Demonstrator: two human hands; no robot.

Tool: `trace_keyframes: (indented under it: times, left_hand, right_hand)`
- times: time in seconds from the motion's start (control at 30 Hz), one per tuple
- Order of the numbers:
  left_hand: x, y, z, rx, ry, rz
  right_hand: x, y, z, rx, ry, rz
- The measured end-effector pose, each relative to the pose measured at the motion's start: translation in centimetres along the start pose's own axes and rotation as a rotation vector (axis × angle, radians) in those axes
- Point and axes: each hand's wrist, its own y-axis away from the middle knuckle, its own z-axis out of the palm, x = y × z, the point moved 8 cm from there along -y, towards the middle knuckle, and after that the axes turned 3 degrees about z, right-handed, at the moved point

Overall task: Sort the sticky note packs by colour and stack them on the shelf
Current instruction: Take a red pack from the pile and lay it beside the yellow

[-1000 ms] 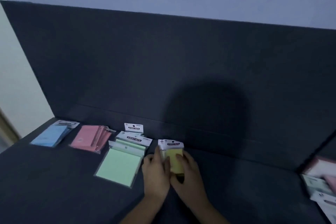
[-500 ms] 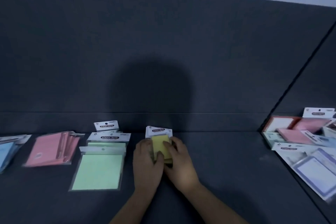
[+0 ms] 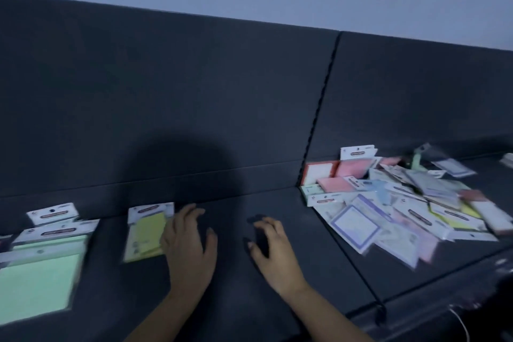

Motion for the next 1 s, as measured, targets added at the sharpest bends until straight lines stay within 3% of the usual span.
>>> trace_keyframes:
  times: [0.1,0.27,0.53,1.0]
  left_hand:
    - [5.8,1.7,4.7,-0.141,0.118,0.122]
    - [14.2,5.8,12.5,-0.29,0.186,0.15]
    - [25.5,9.9,21.1,-0.372,0.146,0.151]
    - [30.1,9.0,26.9,-0.45,0.046,0.11]
  right_hand:
    - [3.5,1.6,-5.9,0.084,0.016,0.066]
    - [10.5,5.9,-16.0,0.18,0.052,0.17]
    - [19.9,12.1,-29.5,0.308,0.008,0.285]
    - [26.4,11.4,-34.4,0.377,-0.004,0.394]
